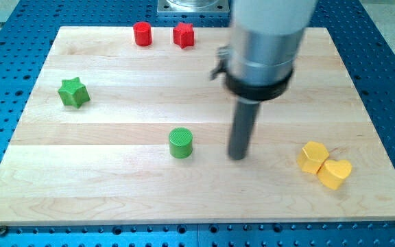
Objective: Place the green circle to the center of the board
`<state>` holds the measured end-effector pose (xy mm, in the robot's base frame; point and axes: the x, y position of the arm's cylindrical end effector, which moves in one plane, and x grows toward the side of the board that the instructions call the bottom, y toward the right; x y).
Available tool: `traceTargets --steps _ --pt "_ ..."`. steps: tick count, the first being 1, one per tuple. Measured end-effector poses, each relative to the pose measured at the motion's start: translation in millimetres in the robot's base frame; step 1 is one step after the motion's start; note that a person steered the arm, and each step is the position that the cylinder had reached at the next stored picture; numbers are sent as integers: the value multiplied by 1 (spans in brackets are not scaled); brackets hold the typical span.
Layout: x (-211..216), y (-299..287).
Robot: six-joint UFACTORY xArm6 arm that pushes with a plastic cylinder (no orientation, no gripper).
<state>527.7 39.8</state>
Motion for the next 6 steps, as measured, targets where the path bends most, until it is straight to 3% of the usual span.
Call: traceTargets --steps 1,2,3,4,5,6 --pt "10 -89" --pt "-18 -138" --pt "-18 -78" --pt "-15 -61" --pt "-67 -49" --pt "-65 -1"
